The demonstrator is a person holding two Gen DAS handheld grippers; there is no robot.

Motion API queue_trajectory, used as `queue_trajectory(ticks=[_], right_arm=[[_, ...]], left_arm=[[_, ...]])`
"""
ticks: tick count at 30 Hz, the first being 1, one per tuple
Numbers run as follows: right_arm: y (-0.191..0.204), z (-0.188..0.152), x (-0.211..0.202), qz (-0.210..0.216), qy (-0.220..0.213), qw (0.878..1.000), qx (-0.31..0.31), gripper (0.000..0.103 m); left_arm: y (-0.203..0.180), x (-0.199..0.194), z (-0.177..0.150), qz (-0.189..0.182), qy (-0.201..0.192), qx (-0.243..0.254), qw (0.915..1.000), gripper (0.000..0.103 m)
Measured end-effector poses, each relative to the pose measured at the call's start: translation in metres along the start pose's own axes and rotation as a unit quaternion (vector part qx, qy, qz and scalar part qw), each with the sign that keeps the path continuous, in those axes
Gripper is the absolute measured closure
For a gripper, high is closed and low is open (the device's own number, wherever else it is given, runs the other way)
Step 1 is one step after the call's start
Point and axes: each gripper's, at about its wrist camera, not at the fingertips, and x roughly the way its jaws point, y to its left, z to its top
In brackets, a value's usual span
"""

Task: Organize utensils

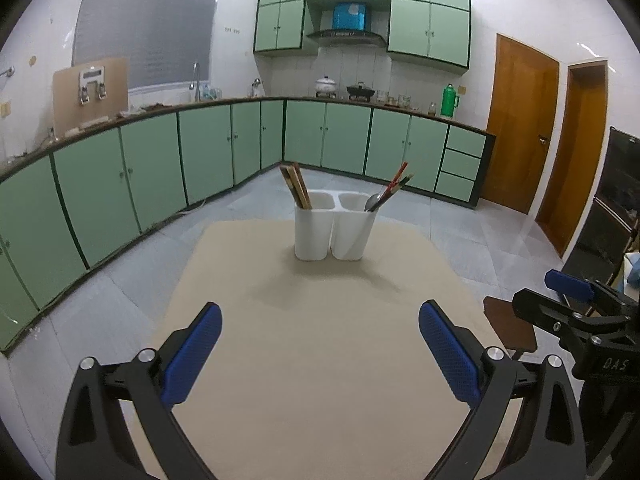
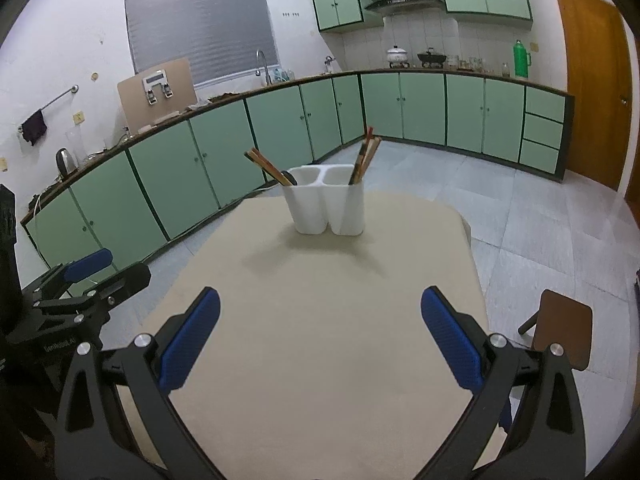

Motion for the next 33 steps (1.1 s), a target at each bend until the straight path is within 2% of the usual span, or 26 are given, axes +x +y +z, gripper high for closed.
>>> queue_trajectory(ticks=[12, 33], right_arm=[[0.012, 0.004, -0.024, 0.002, -0.018, 1.0, -0.013, 0.005], [0.021, 0.007, -0.03, 0.006, -0.027, 0.999, -0.02, 0.005]], left_arm=[[-0.008, -0.03, 0.001, 0.0, -0.028, 0.013, 0.9995, 0.006], [-0.005, -0.045, 0.0, 0.0, -0.047, 0.011, 0.9988, 0.006]])
